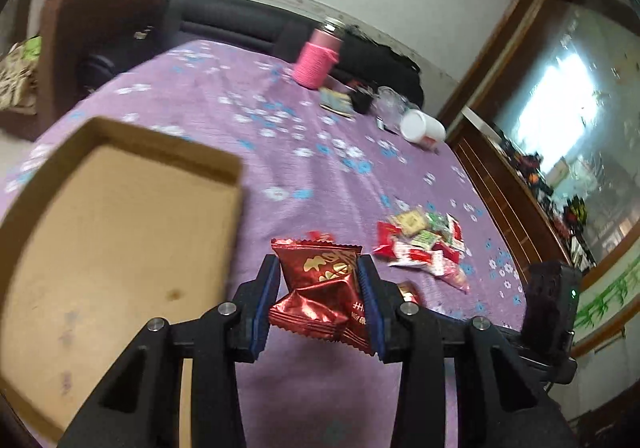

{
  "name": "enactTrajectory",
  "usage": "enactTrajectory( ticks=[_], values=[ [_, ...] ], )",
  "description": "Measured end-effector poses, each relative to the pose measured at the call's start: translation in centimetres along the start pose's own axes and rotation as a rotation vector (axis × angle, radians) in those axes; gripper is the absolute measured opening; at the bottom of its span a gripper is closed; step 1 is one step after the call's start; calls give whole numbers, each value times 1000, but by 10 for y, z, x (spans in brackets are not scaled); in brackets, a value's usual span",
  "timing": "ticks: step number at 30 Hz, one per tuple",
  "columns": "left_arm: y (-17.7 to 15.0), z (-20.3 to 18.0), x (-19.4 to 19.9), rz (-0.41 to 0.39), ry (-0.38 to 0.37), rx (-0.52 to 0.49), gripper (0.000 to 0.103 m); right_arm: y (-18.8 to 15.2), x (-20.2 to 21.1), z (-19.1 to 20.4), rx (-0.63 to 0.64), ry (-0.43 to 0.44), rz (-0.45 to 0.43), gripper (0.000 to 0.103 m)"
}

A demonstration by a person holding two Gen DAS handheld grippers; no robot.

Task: Organize snacks
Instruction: 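Carry the candy packets into the cardboard box and open both tools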

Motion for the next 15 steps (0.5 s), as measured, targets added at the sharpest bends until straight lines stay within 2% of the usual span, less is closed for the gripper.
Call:
enactTrajectory(
  ticks=[1,3,5,9,13,15],
  values=[
    [-3,7,7,-9,2,12,38,-4,2,2,9,-34,1,18],
    [-10,22,21,-30,9,41,38,-9,4,5,22,-95,1,53],
    [-16,34,30,-45,14,66,38,-8,4,6,14,-137,-14,63],
    [-27,54,44,-66,41,99,38,4,-8,9,-2,-153,-13,63],
    [-35,72,59,-85,71,127,38,14,-31,14,24,-201,32,63],
    [-39,81,66,-94,84,138,39,12,-36,13,25,-198,44,41]
  ],
)
Point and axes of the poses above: each gripper's, at about its wrist camera, not at the fingertips, and x roughly against the way its jaws point, z to its left, y to its top, the point moved 4 cm from there along -x, roughly the way its jaws point, and after that the axes turned 9 degrees about z, right-handed, at the moved point
